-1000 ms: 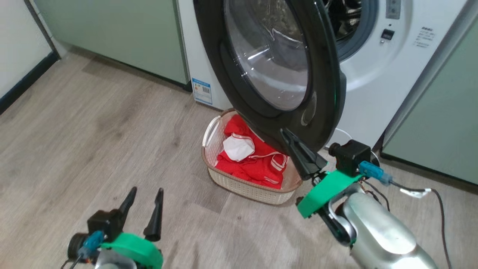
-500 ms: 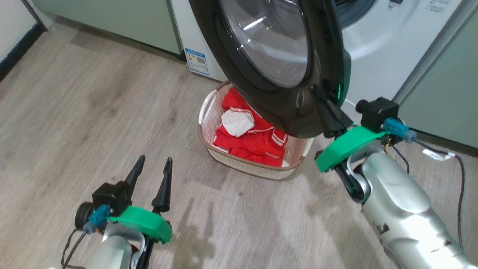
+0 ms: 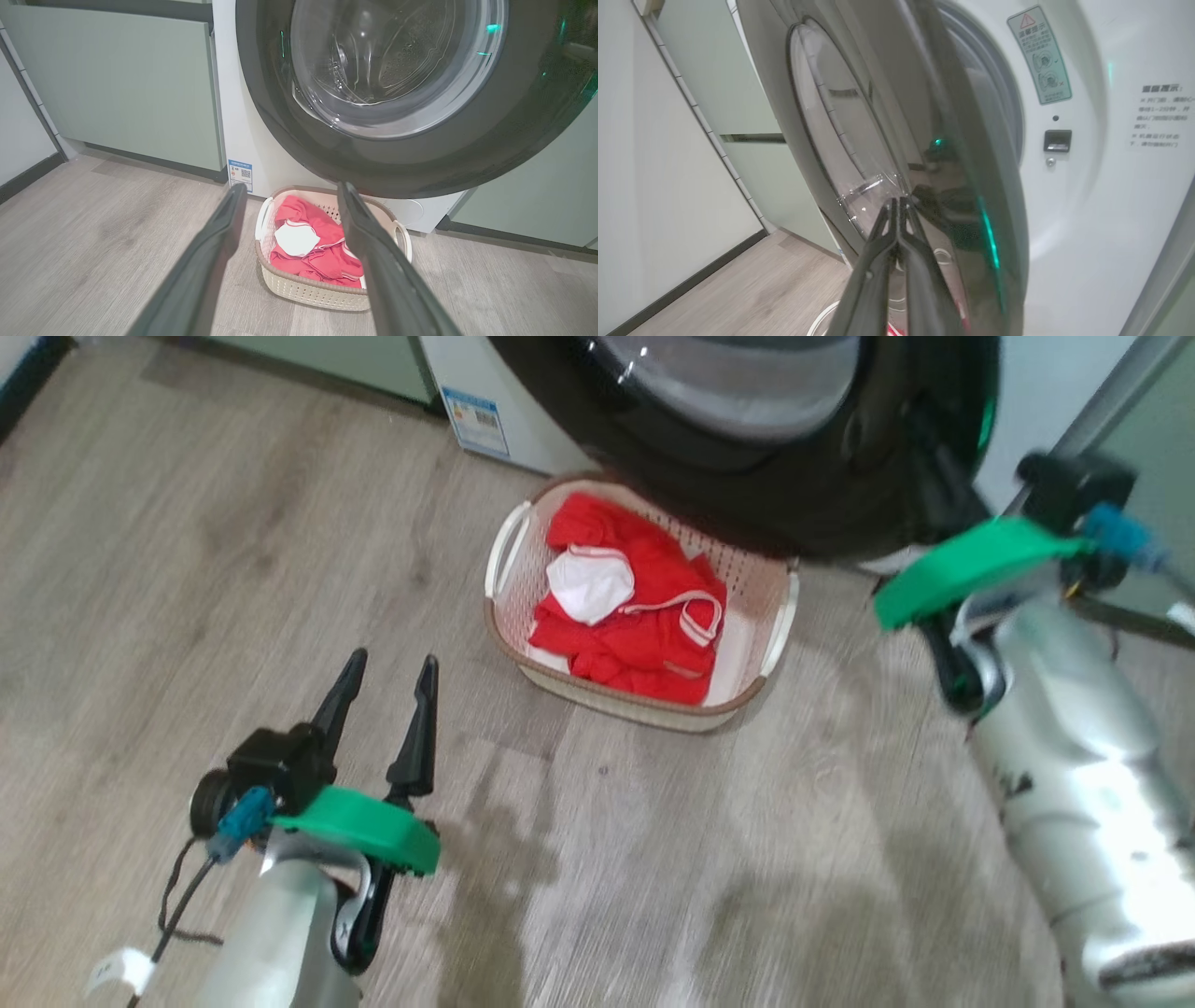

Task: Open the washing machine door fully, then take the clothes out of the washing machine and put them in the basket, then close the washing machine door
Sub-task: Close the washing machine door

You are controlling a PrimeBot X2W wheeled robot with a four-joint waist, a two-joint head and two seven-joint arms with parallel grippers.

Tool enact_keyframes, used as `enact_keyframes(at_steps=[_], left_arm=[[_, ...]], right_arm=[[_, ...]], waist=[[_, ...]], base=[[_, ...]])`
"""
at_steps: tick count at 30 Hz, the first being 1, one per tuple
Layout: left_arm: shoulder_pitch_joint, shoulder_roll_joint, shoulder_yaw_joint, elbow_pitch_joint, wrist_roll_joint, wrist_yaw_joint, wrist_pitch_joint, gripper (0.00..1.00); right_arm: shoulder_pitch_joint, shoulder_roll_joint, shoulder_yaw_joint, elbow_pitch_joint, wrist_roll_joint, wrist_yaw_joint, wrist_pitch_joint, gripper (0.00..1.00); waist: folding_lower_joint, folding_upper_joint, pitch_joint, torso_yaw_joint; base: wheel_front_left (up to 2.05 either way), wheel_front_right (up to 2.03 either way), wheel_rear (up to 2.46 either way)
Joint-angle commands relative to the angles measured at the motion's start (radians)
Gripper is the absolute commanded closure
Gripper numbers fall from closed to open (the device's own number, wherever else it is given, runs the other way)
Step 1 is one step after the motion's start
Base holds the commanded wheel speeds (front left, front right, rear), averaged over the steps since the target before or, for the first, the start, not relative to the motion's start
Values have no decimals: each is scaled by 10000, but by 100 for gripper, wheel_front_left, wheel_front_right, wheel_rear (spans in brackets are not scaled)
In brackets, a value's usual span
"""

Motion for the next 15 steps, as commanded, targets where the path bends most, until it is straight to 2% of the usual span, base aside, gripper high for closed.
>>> enact_keyframes(at_steps=[1, 7, 10, 15], left_arm=[[-518, 40, 270, -330, 94, 10, -66, 0], [-938, -3, 307, -406, -2, 10, -66, 0], [-982, -4, 275, -419, -90, 10, -66, 0], [-1221, -8, 14, -452, -456, 10, -67, 0]], right_arm=[[-758, -80, -58, -90, -48, -9, -51, 100], [-2405, -478, -606, 681, 115, -9, -51, 100], [-2615, -524, -664, 799, 115, -9, -51, 100], [-3813, -777, -967, 1479, 148, -9, -51, 100]], waist=[[0, 0, 397, 27], [0, 0, 1257, 90], [0, 0, 1356, 105], [0, 0, 1817, 237]], base=[[0, 0, 0], [0, 0, 0], [0, 0, 0], [0, 0, 0]])
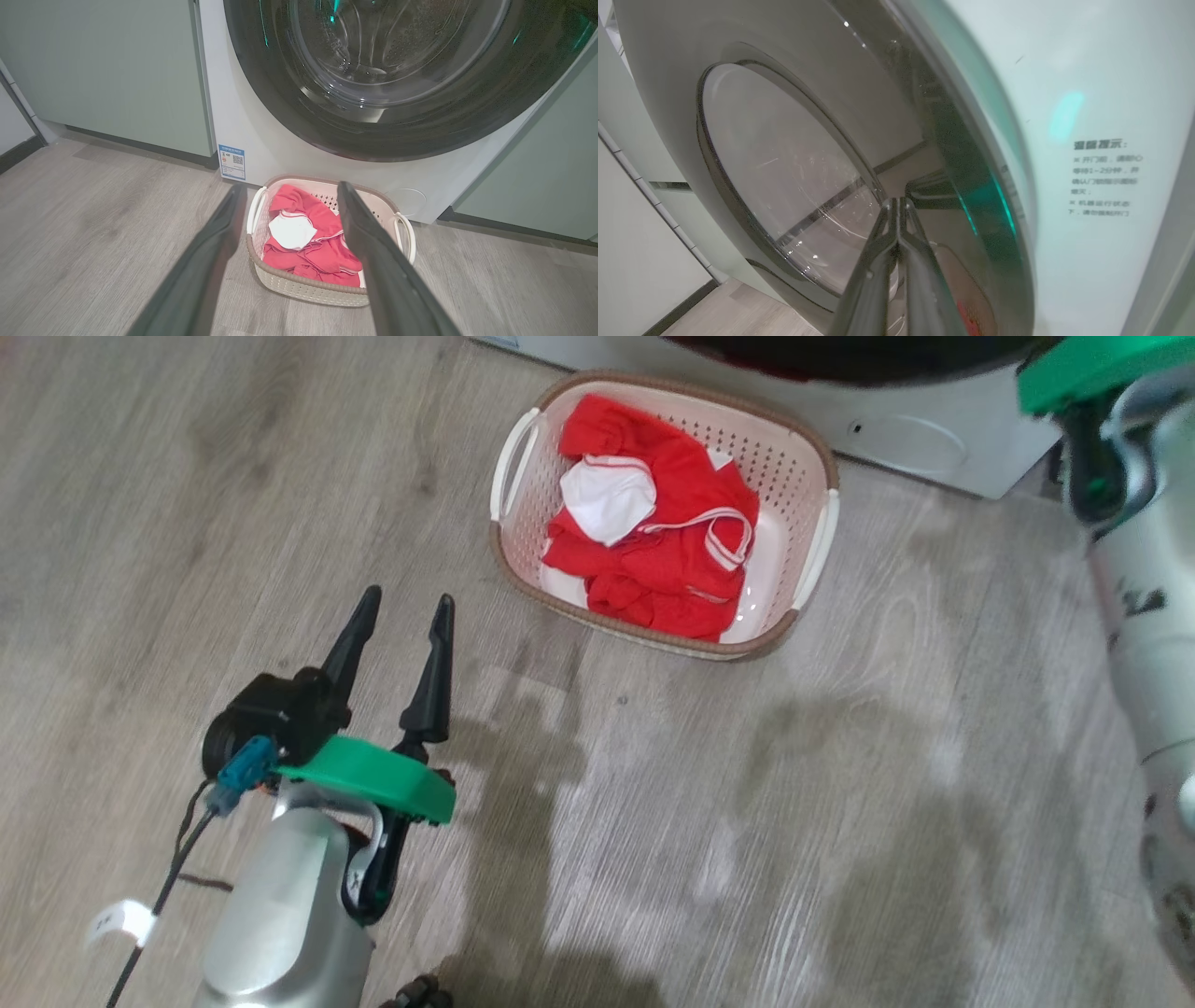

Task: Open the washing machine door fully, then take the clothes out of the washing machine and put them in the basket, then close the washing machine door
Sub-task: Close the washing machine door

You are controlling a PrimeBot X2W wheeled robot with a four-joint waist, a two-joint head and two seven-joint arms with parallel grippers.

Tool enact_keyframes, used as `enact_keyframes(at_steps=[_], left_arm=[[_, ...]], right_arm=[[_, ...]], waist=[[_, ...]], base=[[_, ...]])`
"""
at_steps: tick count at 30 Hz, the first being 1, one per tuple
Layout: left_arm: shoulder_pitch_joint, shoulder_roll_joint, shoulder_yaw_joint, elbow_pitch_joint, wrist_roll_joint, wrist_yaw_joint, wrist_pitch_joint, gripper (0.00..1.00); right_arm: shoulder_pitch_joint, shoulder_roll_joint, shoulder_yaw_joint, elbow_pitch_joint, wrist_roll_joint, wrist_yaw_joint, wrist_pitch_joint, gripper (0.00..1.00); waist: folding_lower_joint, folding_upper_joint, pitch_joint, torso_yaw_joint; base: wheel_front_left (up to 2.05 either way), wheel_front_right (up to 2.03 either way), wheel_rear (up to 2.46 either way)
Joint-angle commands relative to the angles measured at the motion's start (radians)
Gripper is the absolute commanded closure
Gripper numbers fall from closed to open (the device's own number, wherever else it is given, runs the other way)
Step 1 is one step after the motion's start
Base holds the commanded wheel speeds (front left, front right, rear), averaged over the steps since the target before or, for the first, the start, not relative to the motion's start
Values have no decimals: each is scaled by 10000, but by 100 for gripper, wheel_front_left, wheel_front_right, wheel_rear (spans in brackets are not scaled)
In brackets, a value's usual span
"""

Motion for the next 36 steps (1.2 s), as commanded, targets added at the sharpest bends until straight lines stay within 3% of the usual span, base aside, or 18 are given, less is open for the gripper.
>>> enact_keyframes(at_steps=[1, 18, 25, 32, 33, 35, 36], left_arm=[[-286, 132, 274, -331, -92, 10, -67, 0], [-431, 130, 143, -304, -296, 10, -67, 0], [-225, 130, 262, -131, -247, 10, -67, 0], [170, 132, 798, 212, 288, 10, -67, 0], [244, 170, 862, 262, 384, 10, -67, 0], [411, 335, 999, 398, 460, 10, -67, 0], [488, 447, 1058, 456, 467, 10, -67, 0]], right_arm=[[-415, 16, -12, -215, 15, -9, -51, 100], [-1816, -82, -1170, 449, -410, -9, -51, 100], [-583, 166, -1009, 0, -220, -9, -51, 100], [1484, 389, -717, -661, 279, -9, -51, 100], [1797, 435, -679, -778, 350, -9, -51, 88], [2461, 545, -578, -954, 466, -9, -51, 47], [2772, 542, -443, -1059, 370, -9, -51, 0]], waist=[[-1, 0, 113, 91], [-1, 0, 406, 343], [-1, 0, -396, 258], [-1, 0, -1886, -40], [-1, 0, -2096, -117], [-1, 0, -2538, -300], [-1, 0, -2735, -394]], base=[[0, 0, 0], [0, 0, 0], [0, 0, 0], [0, 0, 0], [0, 0, 0], [0, 0, 0], [0, 0, 0]])
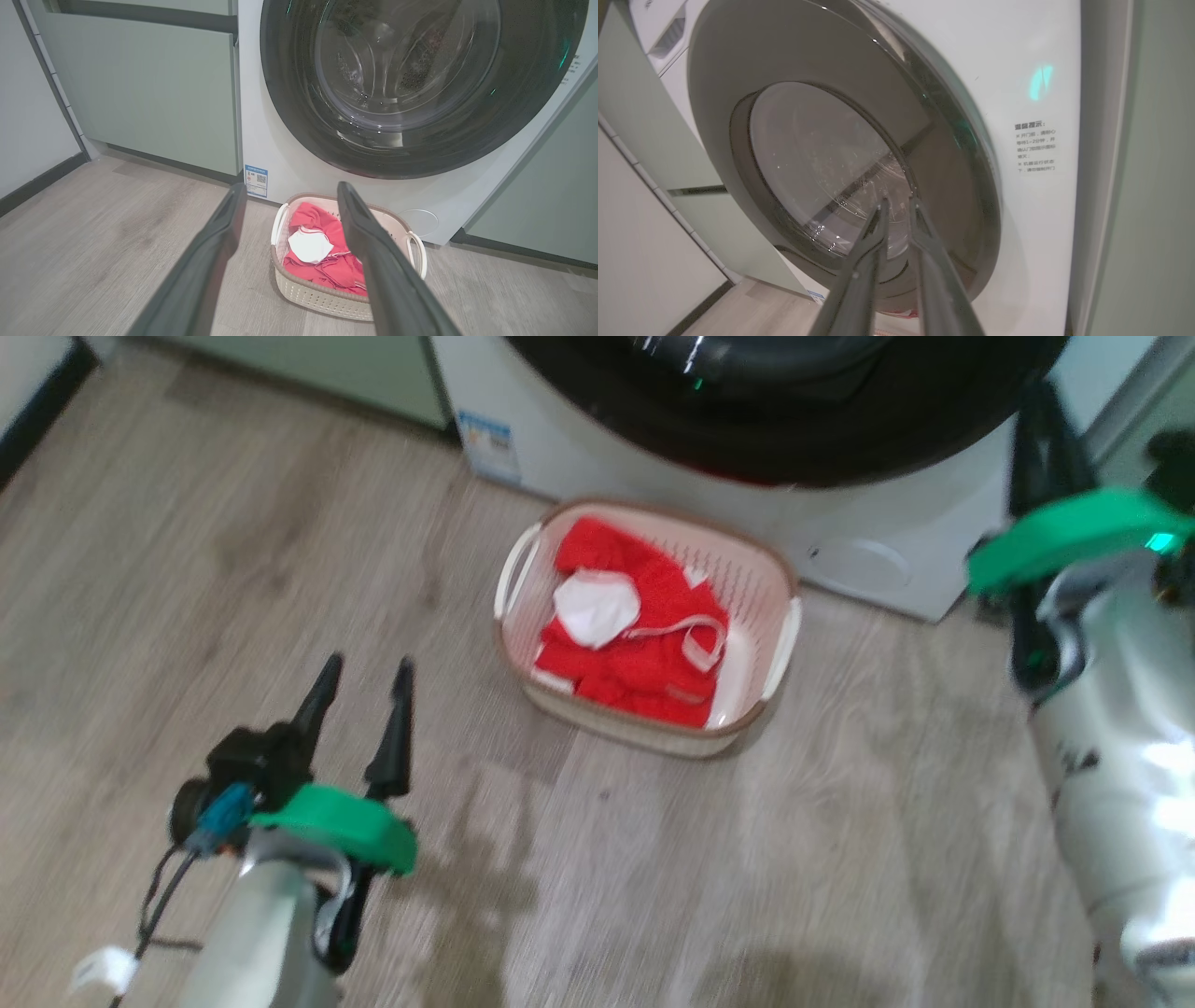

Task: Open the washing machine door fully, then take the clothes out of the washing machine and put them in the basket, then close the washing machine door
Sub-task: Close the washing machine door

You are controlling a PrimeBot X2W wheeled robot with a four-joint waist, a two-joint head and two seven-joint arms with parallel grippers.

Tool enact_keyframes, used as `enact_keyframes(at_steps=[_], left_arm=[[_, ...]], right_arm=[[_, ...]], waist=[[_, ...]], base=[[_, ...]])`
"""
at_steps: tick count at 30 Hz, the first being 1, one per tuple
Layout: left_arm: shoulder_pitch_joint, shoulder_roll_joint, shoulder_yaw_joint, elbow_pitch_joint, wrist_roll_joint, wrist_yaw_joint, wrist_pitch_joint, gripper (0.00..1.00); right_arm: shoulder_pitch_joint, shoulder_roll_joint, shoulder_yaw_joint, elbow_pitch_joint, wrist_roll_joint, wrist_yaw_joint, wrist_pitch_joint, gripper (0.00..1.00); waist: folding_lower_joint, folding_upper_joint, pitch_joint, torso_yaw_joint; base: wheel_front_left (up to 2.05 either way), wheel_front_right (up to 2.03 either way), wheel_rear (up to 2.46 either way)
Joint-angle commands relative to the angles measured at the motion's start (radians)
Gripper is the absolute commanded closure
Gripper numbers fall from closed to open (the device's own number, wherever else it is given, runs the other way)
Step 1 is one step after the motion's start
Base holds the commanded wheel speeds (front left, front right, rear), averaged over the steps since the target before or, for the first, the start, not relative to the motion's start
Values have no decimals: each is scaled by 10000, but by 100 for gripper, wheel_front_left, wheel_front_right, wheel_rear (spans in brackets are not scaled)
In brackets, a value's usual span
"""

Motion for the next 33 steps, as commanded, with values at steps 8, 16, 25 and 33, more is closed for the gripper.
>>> enact_keyframes(at_steps=[8, 16, 25, 33], left_arm=[[241, 981, 1076, 96, -1, 10, -67, 0], [181, 1277, 1999, 159, -1, 10, -67, 0], [550, 1276, 1851, 461, -181, 10, -67, 0], [814, 1123, 1693, 707, -376, 10, -67, 0]], right_arm=[[1944, 502, 161, -1141, -169, -9, -51, 0], [3636, 686, -427, -2048, -668, -9, -51, 0], [5484, 728, -1089, -3487, -1123, -9, -51, 0], [6795, 786, -1190, -4461, -1238, -9, -51, 0]], waist=[[0, -1, -1720, -1230], [0, -1, -2175, -2287], [0, -1, -2566, -3289], [0, -1, -2807, -3828]], base=[[0, 0, 0], [0, 0, 0], [0, 0, 0], [0, 0, 0]])
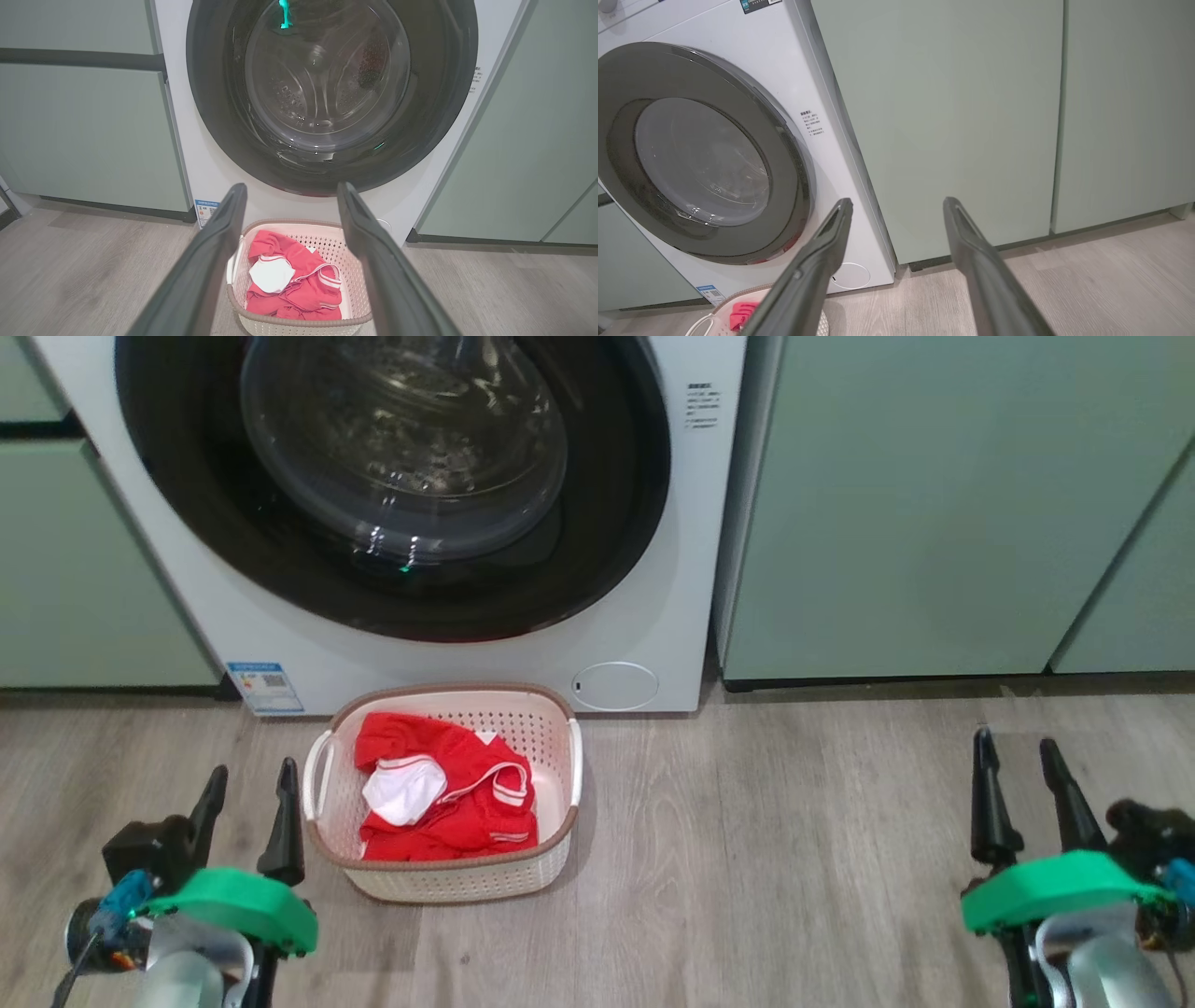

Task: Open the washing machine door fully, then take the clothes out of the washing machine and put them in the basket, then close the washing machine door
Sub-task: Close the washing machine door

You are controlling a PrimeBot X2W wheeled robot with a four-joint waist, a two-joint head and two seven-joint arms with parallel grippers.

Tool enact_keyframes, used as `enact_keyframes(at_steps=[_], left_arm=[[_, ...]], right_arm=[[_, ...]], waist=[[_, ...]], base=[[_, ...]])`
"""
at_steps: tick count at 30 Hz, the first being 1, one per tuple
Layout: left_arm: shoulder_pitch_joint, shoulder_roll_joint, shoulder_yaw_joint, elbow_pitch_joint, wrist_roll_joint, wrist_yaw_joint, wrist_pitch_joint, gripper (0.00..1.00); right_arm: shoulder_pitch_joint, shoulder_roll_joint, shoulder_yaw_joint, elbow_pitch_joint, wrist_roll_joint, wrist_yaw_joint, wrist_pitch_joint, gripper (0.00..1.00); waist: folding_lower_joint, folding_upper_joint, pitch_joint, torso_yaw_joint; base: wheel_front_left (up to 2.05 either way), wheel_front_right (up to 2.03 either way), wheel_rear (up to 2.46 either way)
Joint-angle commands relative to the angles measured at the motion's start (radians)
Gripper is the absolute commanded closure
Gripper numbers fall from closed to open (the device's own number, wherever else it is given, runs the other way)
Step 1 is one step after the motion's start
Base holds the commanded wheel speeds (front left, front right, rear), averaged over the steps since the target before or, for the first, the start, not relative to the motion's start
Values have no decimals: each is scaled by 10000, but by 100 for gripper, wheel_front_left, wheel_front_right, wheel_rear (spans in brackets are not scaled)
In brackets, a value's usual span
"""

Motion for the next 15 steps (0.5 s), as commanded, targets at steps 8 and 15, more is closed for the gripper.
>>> enact_keyframes(at_steps=[8, 15], left_arm=[[-238, 17, 400, -85, -77, 10, -67, 0], [-203, -13, 120, 177, -239, 10, -67, 0]], right_arm=[[559, 149, 212, -823, -264, -9, -51, 0], [788, 207, -22, -922, -524, -9, -51, 0]], waist=[[0, -1, -199, -136], [0, -1, -212, -29]], base=[[0, 0, 0], [0, 0, 0]])
